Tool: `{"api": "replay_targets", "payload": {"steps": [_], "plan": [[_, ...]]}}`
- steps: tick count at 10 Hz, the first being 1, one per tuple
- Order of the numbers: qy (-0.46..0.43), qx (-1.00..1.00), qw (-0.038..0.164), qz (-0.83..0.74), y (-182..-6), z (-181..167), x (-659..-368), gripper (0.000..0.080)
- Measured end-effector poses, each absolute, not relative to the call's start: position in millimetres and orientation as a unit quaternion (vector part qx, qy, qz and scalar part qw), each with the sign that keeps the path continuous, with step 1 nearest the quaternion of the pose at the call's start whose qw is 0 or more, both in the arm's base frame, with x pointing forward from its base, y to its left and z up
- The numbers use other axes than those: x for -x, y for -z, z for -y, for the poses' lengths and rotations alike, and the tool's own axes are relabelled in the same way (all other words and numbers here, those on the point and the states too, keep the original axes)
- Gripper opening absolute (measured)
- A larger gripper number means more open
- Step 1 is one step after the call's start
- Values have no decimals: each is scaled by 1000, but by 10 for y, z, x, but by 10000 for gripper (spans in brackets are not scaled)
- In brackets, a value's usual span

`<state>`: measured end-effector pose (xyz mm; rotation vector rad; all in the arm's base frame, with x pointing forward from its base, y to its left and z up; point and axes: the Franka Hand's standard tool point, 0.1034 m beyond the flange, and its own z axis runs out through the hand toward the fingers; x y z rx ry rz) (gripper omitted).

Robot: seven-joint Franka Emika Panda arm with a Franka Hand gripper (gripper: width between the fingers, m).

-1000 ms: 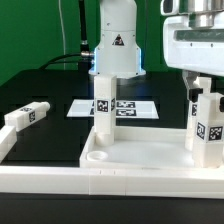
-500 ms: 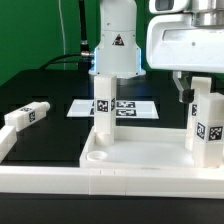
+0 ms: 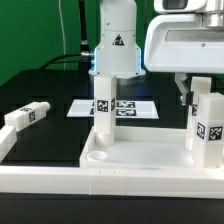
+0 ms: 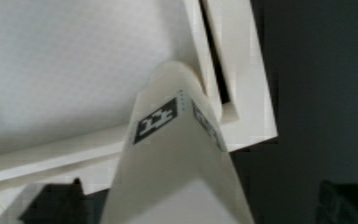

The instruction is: Assemble desk

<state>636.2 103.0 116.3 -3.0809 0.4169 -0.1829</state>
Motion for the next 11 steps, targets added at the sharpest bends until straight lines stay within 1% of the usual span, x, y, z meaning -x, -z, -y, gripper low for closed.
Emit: {"api": "replay_targets", "payload": {"steps": [3,4,5,6,7,8,11], "plan": [[60,998,5,-30,-1160,-1011,-6362,649],[59,998,4,-15,-1160,-990,-6365,649],[59,998,4,-18,-1159,-982,-6366,629],[59,998,4,-18,-1158,-982,-6365,469],[59,998,4,-18,-1158,-982,-6365,469],[59,998,4,-18,-1158,-981,-6365,293],[59,998,4,-31,-1157,-980,-6365,289]]}}
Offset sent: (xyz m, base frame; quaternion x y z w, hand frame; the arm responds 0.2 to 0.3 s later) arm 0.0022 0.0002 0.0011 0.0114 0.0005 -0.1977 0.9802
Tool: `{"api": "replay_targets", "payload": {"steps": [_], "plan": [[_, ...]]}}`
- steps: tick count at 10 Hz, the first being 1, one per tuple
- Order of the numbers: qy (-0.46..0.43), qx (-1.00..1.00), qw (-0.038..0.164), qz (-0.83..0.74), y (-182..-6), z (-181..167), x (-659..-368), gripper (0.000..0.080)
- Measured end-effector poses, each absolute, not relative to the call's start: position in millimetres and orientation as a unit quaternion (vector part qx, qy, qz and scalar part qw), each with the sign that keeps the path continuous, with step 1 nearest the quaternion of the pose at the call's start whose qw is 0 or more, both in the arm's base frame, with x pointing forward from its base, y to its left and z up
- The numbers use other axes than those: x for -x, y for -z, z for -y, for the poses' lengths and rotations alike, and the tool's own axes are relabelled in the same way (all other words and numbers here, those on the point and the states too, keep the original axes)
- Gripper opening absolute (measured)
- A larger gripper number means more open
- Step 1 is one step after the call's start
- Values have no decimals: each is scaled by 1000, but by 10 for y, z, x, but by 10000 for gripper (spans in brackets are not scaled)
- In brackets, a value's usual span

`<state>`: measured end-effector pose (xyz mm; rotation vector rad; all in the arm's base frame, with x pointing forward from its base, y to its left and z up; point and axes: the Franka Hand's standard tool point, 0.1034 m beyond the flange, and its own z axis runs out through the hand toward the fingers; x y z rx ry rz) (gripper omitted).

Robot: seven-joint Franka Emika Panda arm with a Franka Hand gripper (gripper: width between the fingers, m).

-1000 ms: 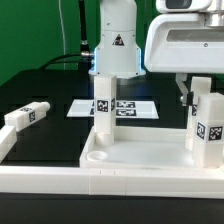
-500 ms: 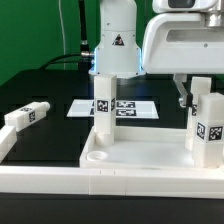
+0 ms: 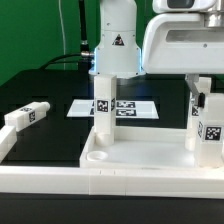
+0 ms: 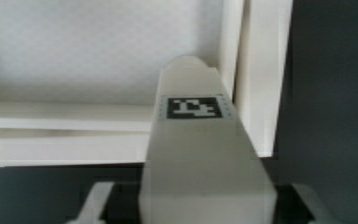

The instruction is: Assemble desk

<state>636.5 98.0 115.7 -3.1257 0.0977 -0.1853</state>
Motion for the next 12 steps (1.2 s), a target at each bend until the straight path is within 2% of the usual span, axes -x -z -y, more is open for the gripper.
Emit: {"api": "replay_targets", "payload": {"steps": [6,12], "plan": [[50,947,31,-317,-1158,-932,-6362,290],[24,854,46,-517,-1157,-934,-6349,291]]}}
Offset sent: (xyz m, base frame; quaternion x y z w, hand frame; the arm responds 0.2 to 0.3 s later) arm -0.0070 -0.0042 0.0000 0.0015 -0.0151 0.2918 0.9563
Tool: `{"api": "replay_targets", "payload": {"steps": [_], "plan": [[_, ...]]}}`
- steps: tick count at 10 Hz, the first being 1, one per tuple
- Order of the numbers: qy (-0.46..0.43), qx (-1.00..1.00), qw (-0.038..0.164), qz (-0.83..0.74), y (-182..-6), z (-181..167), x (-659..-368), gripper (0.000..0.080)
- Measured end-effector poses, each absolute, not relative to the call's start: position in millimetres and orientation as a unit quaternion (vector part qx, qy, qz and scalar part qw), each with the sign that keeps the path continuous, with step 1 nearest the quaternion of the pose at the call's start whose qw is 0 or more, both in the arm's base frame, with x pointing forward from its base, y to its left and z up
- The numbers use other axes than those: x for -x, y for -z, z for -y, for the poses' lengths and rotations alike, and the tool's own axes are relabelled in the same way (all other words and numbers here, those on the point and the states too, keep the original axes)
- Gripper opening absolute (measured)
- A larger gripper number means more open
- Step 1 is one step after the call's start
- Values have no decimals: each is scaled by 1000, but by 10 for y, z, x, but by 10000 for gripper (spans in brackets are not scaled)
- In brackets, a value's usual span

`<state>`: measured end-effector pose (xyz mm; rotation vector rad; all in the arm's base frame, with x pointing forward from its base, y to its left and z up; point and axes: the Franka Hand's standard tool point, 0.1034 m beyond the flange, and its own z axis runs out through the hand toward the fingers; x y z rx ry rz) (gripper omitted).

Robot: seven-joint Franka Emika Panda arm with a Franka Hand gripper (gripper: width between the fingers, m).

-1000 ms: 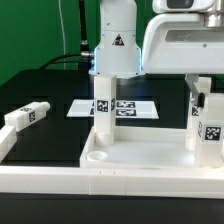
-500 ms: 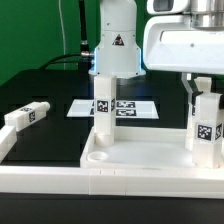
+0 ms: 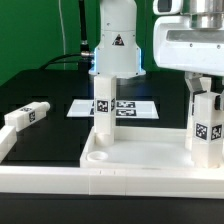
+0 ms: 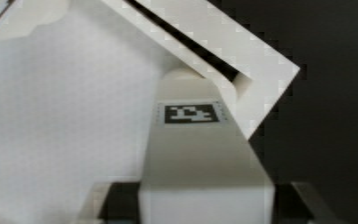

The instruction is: Assemble desk

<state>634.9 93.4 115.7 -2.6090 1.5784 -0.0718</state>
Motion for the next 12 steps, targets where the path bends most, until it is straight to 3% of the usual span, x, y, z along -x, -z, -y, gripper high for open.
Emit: {"api": "replay_targets", "payload": {"steps": [5,6,7,12], "plan": [[19,802,48,-595,-1156,-945,-6349,312],[21,814,47,-579,-1154,-947,-6349,503],[24,833,44,-551,-1151,-968,-6343,616],[40,945,20,-325,-1154,-1135,-6321,649]]}}
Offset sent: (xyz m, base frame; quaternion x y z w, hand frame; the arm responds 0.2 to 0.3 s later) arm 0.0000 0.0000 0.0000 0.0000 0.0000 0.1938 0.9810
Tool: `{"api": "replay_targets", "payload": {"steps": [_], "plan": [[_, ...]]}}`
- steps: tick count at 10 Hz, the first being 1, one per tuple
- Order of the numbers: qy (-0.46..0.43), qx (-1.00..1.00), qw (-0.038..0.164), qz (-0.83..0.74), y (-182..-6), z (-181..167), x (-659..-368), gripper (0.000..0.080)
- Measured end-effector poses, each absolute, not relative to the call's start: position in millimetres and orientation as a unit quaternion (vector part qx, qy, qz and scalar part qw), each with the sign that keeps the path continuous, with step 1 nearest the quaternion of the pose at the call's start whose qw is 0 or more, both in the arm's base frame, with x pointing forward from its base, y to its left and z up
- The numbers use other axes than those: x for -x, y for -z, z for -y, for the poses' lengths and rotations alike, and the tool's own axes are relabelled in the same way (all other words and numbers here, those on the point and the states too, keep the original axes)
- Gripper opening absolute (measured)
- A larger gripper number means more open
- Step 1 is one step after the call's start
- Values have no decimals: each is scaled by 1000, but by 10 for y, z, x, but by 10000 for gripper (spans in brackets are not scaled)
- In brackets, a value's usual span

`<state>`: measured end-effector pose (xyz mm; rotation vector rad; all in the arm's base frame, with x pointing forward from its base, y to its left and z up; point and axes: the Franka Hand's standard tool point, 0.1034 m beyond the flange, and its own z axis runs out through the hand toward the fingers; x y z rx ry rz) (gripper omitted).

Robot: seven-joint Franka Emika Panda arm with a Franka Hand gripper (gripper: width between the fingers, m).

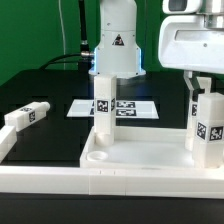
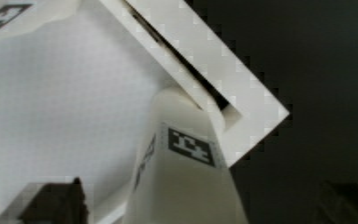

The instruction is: Assemble desk

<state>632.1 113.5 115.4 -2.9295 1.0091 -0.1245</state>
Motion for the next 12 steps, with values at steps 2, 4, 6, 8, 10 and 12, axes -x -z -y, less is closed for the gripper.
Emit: {"api": "replay_targets", "payload": {"steps": [2,4,6,8,10,12], "plan": [[46,975,17,-218,-1157,-1111,-6340,649],[47,987,13,-152,-1157,-1070,-6347,649],[49,995,9,-90,-1162,-1049,-6352,649],[50,999,1,-16,-1169,-1032,-6361,649],[51,998,-5,47,-1179,-1008,-6372,649],[50,997,-6,51,-1178,-1000,-6371,625]]}}
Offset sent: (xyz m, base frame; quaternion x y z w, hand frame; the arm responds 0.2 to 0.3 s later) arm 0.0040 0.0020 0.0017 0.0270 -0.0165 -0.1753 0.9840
